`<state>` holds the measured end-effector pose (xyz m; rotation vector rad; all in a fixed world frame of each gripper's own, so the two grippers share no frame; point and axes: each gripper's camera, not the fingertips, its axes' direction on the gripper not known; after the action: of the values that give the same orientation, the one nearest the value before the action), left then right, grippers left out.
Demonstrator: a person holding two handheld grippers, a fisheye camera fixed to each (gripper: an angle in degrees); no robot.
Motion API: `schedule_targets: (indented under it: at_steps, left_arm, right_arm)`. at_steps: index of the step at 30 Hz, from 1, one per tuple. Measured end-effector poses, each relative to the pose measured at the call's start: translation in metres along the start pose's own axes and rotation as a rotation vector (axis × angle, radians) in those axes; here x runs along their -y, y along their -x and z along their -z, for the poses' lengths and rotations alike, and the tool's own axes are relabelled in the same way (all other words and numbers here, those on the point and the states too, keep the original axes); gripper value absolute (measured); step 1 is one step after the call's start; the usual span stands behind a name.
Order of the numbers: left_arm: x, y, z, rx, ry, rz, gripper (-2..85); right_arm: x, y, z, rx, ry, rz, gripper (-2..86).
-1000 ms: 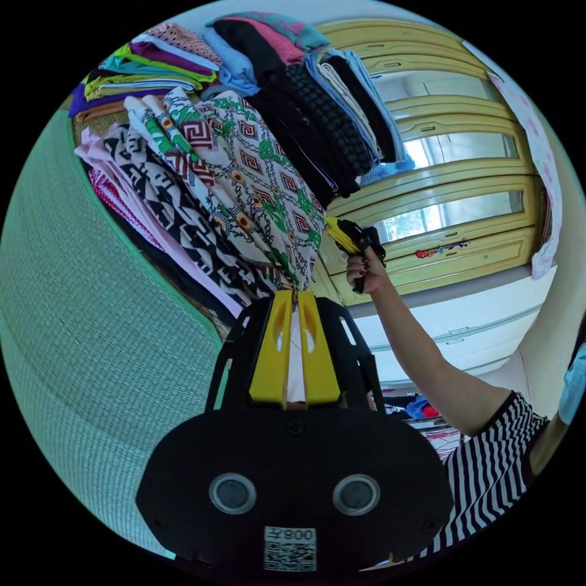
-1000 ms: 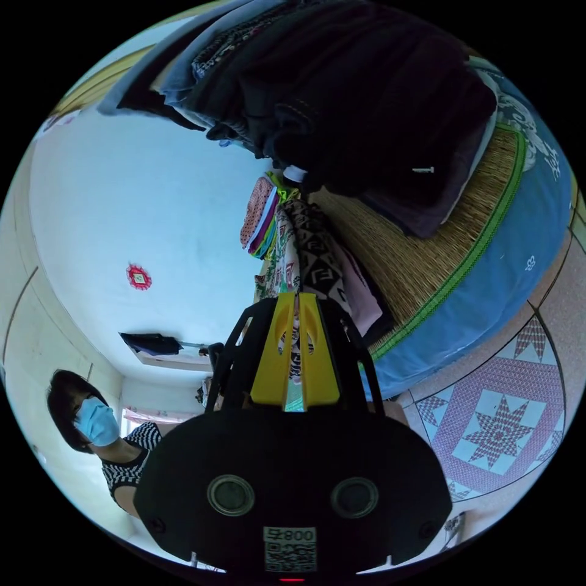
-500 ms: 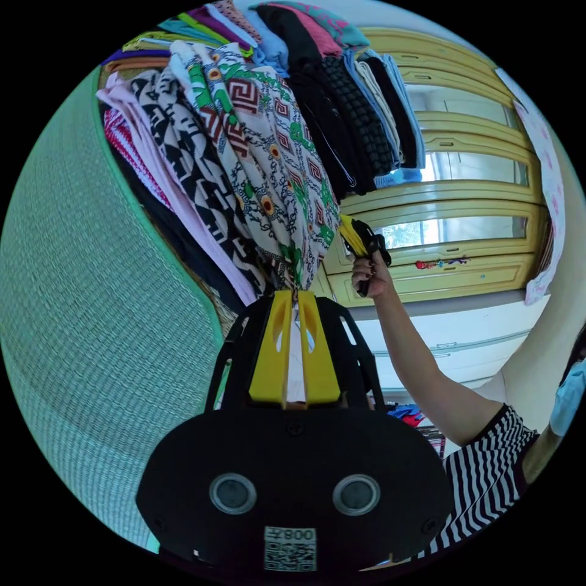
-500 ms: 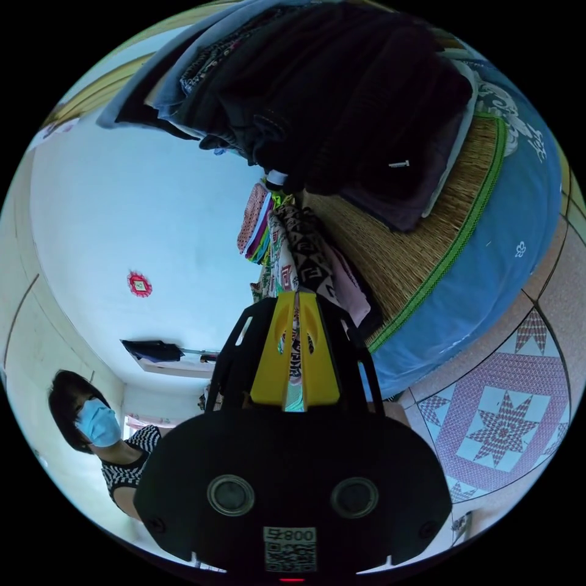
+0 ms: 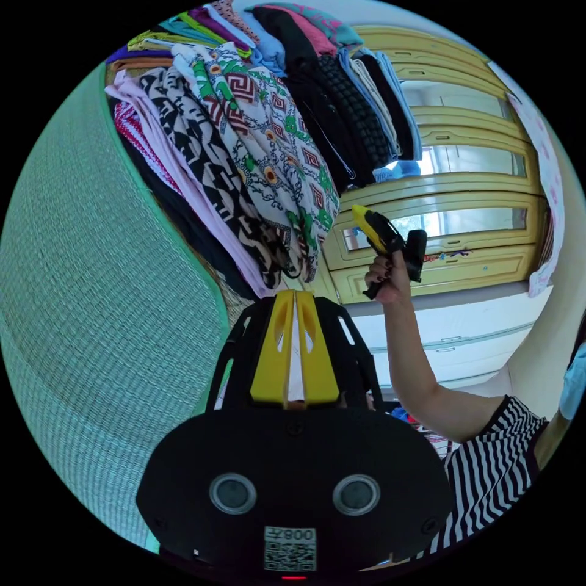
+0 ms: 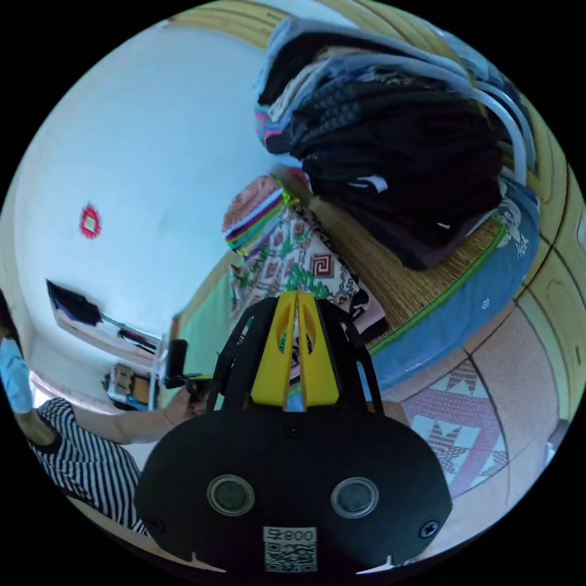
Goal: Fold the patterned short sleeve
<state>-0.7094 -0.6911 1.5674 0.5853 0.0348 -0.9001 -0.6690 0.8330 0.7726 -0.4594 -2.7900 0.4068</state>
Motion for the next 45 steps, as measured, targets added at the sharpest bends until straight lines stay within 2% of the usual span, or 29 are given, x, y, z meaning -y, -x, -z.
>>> schedule_targets:
  at_steps: [3,7,10,15,19,21,26,30,36,40,41,45]
  left_arm:
    - [-0.009,0.001,0.005,-0.004,-0.019,0.000,0.3]
    - [-0.014,-0.011,0.030,0.055,-0.112,-0.093,0.3]
    - [-0.001,-0.018,0.047,0.128,-0.164,-0.143,0.3]
    - [0.028,-0.026,0.060,0.245,-0.207,-0.156,0.2]
    - [0.037,-0.015,0.059,0.376,-0.147,-0.080,0.2]
    - [0.031,-0.007,0.058,0.383,-0.118,-0.047,0.2]
    - [-0.020,-0.010,0.076,0.289,-0.194,-0.089,0.2]
    - [-0.077,-0.019,0.094,0.332,-0.201,-0.180,0.2]
    - [-0.187,-0.019,0.101,0.685,-0.041,-0.244,0.2]
    - [-0.245,-0.013,0.081,0.921,0.117,-0.255,0.3]
    - [-0.260,-0.017,0.082,0.946,0.060,-0.294,0.2]
    - [-0.286,-0.022,0.086,0.962,0.012,-0.272,0.3]
  right_arm:
    - [0.017,0.019,-0.034,-0.119,0.107,-0.039,0.0]
    - [0.019,0.071,-0.016,-0.113,-0.010,-0.016,0.0]
    - [0.023,0.147,-0.017,-0.103,-0.041,0.102,0.0]
    - [0.025,0.278,-0.090,-0.121,0.127,0.344,0.0]
    - [0.025,0.316,-0.131,-0.197,0.213,0.377,0.0]
    - [0.029,0.332,-0.141,-0.226,0.220,0.375,0.0]
    - [0.044,0.367,-0.143,-0.247,0.185,0.396,0.1]
    - [0.050,0.399,-0.123,-0.253,0.081,0.396,0.1]
    - [0.053,0.470,-0.066,-0.210,-0.216,0.491,0.2]
    - [0.082,0.510,-0.062,-0.182,-0.298,0.560,0.8]
    - [0.098,0.519,-0.067,-0.164,-0.294,0.570,1.1]
    - [0.161,0.544,-0.098,-0.060,-0.289,0.617,2.1]
